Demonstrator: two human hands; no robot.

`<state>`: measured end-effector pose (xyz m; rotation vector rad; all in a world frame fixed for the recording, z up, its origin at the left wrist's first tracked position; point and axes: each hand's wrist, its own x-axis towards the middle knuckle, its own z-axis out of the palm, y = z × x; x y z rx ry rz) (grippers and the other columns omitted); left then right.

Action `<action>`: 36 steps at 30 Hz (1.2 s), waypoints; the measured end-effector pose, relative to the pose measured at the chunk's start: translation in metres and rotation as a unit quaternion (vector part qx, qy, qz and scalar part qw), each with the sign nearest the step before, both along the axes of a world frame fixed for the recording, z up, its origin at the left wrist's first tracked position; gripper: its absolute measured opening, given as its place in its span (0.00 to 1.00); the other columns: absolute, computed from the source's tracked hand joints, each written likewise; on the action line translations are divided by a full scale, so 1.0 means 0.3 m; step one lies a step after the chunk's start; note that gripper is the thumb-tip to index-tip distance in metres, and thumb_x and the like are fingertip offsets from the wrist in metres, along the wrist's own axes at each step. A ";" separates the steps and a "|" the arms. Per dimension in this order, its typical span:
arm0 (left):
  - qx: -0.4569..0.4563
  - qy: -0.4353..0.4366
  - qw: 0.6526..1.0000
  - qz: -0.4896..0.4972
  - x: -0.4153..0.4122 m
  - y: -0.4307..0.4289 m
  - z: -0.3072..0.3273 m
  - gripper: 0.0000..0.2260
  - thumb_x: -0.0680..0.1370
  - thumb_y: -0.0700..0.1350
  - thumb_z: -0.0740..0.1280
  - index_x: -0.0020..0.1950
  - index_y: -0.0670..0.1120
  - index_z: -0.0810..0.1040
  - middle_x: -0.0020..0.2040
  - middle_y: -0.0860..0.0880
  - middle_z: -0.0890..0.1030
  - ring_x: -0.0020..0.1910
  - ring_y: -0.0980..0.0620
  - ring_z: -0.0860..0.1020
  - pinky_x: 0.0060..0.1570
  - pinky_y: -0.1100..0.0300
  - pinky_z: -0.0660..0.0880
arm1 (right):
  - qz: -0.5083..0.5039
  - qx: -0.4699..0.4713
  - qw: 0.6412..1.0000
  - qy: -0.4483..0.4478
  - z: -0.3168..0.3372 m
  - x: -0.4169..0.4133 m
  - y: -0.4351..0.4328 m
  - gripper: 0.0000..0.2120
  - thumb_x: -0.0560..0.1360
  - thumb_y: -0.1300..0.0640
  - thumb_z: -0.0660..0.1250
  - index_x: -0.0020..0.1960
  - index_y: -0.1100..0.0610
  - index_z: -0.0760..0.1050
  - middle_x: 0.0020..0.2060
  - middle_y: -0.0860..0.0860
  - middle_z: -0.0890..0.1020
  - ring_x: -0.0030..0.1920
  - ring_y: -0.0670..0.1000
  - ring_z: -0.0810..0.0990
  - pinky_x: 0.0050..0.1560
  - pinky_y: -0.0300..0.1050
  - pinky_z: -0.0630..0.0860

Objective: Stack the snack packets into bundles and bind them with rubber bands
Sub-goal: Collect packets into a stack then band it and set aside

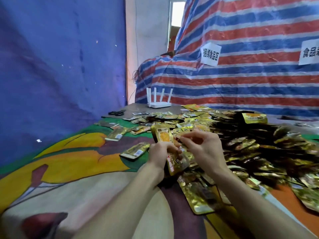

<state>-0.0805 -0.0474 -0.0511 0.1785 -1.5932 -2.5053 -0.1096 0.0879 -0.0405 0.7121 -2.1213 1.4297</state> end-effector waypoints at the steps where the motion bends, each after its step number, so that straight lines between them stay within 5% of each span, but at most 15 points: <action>1: 0.019 0.012 1.000 -0.014 0.002 -0.002 0.002 0.06 0.61 0.34 0.66 0.32 0.40 0.82 0.34 0.41 0.78 0.31 0.43 0.76 0.45 0.46 0.75 | 0.000 0.018 1.000 -0.008 0.000 -0.002 0.009 0.03 0.75 0.56 0.75 0.47 0.54 0.87 0.38 0.45 0.86 0.41 0.44 0.84 0.45 0.48 0.83; 5: 0.065 0.056 0.994 -0.071 -0.003 -0.012 -0.005 0.08 0.58 0.37 0.67 0.32 0.45 0.82 0.33 0.44 0.76 0.30 0.46 0.75 0.46 0.49 0.73 | 0.103 0.044 0.986 -0.126 0.011 0.009 0.054 0.15 0.80 0.55 0.68 0.36 0.51 0.85 0.34 0.46 0.85 0.37 0.42 0.81 0.41 0.40 0.76; 9: 0.074 0.068 0.987 -0.127 -0.010 -0.010 -0.020 0.07 0.59 0.36 0.66 0.32 0.45 0.81 0.34 0.46 0.74 0.31 0.48 0.73 0.39 0.54 0.71 | 0.273 -0.150 0.914 -0.261 0.053 0.019 0.074 0.16 0.76 0.56 0.64 0.31 0.53 0.81 0.36 0.51 0.84 0.46 0.53 0.81 0.55 0.50 0.73; 11: 0.077 0.056 0.983 -0.155 -0.014 -0.009 -0.026 0.08 0.62 0.36 0.65 0.34 0.45 0.82 0.34 0.46 0.75 0.31 0.49 0.74 0.39 0.54 0.71 | 0.330 -0.253 0.856 -0.309 0.064 0.019 0.085 0.09 0.72 0.56 0.64 0.36 0.56 0.79 0.33 0.53 0.78 0.45 0.57 0.79 0.62 0.54 0.72; 14: 0.092 0.046 0.980 -0.169 -0.018 -0.014 -0.026 0.06 0.63 0.35 0.65 0.35 0.43 0.81 0.34 0.45 0.76 0.30 0.48 0.76 0.38 0.55 0.73 | 0.371 -0.321 0.801 -0.344 0.061 0.011 0.094 0.14 0.76 0.63 0.58 0.58 0.65 0.77 0.30 0.52 0.72 0.36 0.55 0.77 0.69 0.62 0.72; 18: 0.068 0.032 0.982 -0.174 -0.011 -0.019 -0.017 0.08 0.64 0.38 0.65 0.37 0.43 0.83 0.35 0.46 0.77 0.30 0.48 0.78 0.38 0.55 0.76 | 0.328 -0.263 0.848 -0.323 0.050 0.016 0.070 0.19 0.80 0.70 0.59 0.67 0.57 0.76 0.46 0.64 0.83 0.36 0.55 0.80 0.46 0.54 0.84; 21: 0.049 0.000 0.988 -0.144 -0.005 -0.010 -0.011 0.10 0.64 0.37 0.64 0.41 0.40 0.83 0.34 0.44 0.77 0.28 0.46 0.76 0.37 0.54 0.77 | 0.274 -0.207 0.889 -0.303 0.034 0.022 0.062 0.20 0.81 0.68 0.62 0.69 0.51 0.75 0.52 0.62 0.86 0.36 0.56 0.84 0.39 0.50 0.84; 29: 0.138 0.002 0.987 0.082 -0.013 -0.032 0.019 0.07 0.74 0.35 0.63 0.49 0.40 0.79 0.46 0.40 0.81 0.43 0.40 0.79 0.48 0.48 0.77 | 0.180 -0.117 0.944 -0.252 0.020 0.058 0.046 0.27 0.72 0.61 0.78 0.69 0.52 0.78 0.50 0.58 0.86 0.47 0.58 0.87 0.40 0.55 0.85; 32: 0.173 0.011 0.980 0.093 -0.014 -0.043 0.020 0.08 0.77 0.38 0.62 0.49 0.40 0.81 0.50 0.39 0.83 0.46 0.38 0.82 0.42 0.50 0.79 | 0.158 -0.047 0.963 -0.212 0.003 0.085 0.011 0.28 0.67 0.55 0.82 0.66 0.47 0.80 0.53 0.56 0.83 0.47 0.54 0.87 0.44 0.56 0.85; 36: 0.230 0.053 0.971 0.039 -0.028 -0.055 0.013 0.13 0.79 0.41 0.60 0.51 0.44 0.85 0.53 0.42 0.85 0.55 0.36 0.83 0.55 0.39 0.79 | 0.119 0.007 0.978 -0.173 -0.018 0.107 -0.045 0.31 0.60 0.45 0.82 0.61 0.35 0.80 0.54 0.49 0.80 0.46 0.49 0.86 0.51 0.55 0.84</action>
